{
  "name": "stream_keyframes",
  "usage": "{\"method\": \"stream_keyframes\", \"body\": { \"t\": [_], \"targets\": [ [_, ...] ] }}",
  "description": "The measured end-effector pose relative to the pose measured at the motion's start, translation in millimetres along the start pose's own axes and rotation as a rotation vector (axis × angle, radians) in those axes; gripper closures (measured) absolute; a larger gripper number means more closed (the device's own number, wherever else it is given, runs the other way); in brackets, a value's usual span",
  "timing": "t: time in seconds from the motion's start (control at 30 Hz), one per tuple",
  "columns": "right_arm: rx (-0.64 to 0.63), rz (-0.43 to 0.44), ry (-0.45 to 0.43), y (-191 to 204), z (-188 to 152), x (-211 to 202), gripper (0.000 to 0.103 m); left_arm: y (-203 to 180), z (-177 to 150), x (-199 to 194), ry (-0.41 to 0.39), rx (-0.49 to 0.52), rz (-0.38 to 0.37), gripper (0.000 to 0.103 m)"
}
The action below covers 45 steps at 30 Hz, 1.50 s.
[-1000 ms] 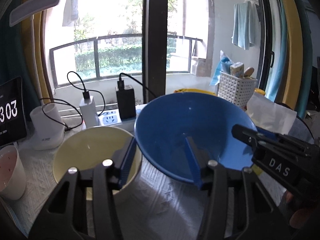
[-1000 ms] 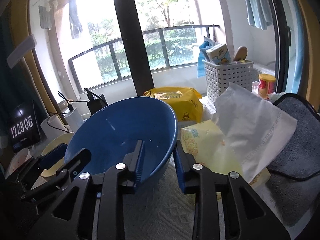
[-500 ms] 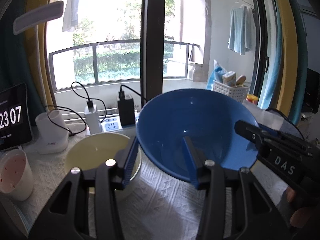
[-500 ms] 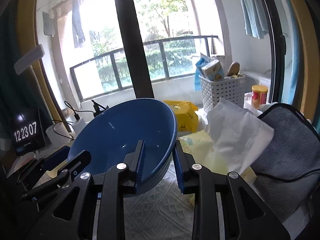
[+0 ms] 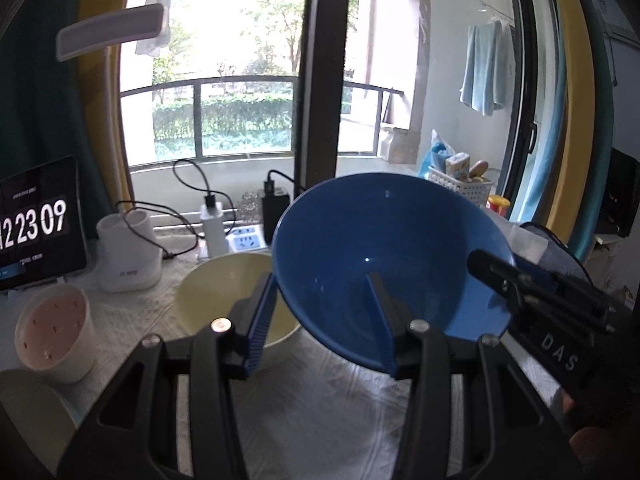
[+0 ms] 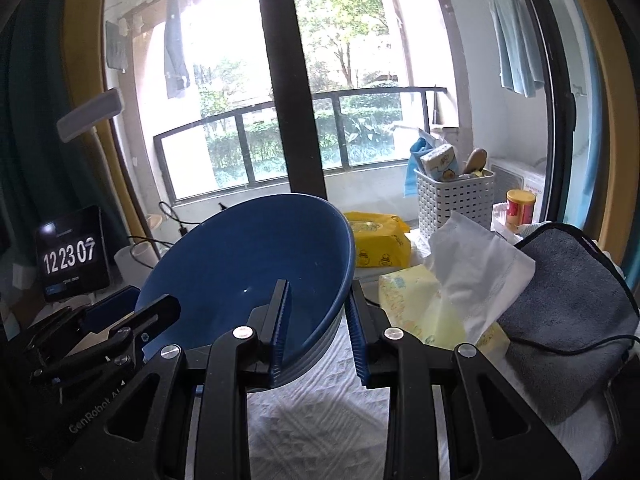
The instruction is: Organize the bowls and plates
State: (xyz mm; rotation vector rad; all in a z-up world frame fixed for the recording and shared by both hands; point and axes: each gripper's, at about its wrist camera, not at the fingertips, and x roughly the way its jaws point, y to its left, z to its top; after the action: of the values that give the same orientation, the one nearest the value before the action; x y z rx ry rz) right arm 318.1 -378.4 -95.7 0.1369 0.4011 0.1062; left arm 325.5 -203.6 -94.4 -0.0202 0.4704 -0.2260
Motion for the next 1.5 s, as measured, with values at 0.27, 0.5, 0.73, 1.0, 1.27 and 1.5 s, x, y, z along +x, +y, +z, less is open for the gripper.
{"method": "stream_keyframes", "body": {
  "t": [0.27,0.5,0.73,1.0,1.27,1.5],
  "targets": [
    [-0.001,0.035,0.026,21.0,-9.7,-21.6,0.073,17.6,-10.0,-36.6,-0.024,0.0,0.001,0.057],
    [0.003,0.048,0.029,38.5,-14.2,-43.1,0.073,28.3,-20.4,-59.5,-0.031,-0.01,-0.007,0.057],
    [0.004,0.061,0.034,52.0,-25.3,-63.8,0.073,37.7,-32.1,-90.2,-0.06,-0.007,-0.006,0.057],
    [0.027,0.099,0.089,65.8,-49.5,-72.5,0.073,42.5,-52.3,-119.7,-0.111,0.022,0.03,0.057],
    [0.062,0.109,0.136,68.1,-64.1,-77.4,0.073,49.7,-65.3,-118.7,-0.055,-0.009,0.016,0.057],
    [0.042,0.108,0.171,74.0,-70.3,-79.3,0.073,51.9,-74.1,-121.9,-0.017,-0.031,0.018,0.057]
  ]
}}
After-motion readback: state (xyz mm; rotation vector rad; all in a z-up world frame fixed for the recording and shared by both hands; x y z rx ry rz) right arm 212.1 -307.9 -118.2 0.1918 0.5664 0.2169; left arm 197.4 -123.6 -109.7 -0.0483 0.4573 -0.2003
